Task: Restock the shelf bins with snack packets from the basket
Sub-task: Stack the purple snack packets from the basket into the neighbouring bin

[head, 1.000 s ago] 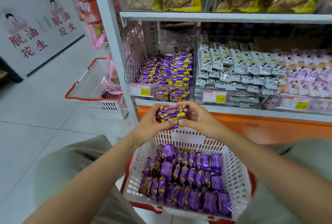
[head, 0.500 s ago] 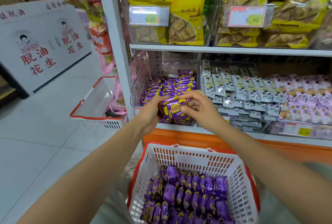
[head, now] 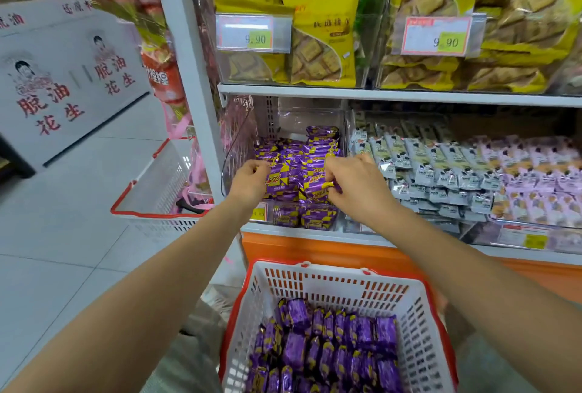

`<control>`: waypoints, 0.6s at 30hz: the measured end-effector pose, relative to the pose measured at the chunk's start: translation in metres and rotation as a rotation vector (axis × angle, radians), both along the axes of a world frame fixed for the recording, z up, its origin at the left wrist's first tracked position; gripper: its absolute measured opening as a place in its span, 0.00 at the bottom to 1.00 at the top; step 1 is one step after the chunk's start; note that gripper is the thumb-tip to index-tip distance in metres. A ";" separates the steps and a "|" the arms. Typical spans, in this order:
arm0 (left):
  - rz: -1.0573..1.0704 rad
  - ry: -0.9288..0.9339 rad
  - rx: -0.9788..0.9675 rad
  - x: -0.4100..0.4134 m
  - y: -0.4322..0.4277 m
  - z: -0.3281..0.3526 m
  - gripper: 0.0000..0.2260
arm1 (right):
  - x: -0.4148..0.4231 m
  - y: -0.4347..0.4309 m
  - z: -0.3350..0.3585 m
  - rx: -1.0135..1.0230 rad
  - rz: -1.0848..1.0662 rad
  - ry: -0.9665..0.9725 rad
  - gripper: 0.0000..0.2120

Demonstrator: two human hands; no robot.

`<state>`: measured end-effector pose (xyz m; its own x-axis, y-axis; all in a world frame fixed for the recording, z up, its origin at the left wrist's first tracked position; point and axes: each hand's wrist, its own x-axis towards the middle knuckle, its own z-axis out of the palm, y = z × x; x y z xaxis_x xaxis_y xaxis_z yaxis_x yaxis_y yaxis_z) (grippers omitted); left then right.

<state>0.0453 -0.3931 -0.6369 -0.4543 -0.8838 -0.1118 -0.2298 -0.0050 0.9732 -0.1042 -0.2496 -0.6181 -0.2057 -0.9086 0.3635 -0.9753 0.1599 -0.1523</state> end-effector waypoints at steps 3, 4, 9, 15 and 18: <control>0.011 -0.024 -0.062 0.001 -0.003 -0.002 0.09 | -0.002 -0.001 -0.004 0.041 -0.011 0.121 0.04; 0.009 -0.039 -0.084 0.001 -0.004 -0.003 0.09 | -0.001 -0.001 -0.006 0.054 -0.010 0.151 0.04; -0.014 -0.058 -0.104 0.000 -0.009 -0.008 0.11 | 0.000 -0.015 -0.010 0.099 0.005 0.188 0.06; -0.047 -0.099 -0.139 0.000 -0.011 -0.008 0.11 | -0.002 -0.019 -0.014 0.098 0.025 0.188 0.01; -0.065 -0.104 -0.164 0.000 -0.012 -0.008 0.11 | 0.000 -0.025 -0.018 0.152 0.031 0.284 0.03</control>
<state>0.0451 -0.4047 -0.6451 -0.5044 -0.8633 -0.0181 -0.3238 0.1697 0.9308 -0.1044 -0.2743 -0.6358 -0.0866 -0.9611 0.2623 -0.9803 0.1291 0.1494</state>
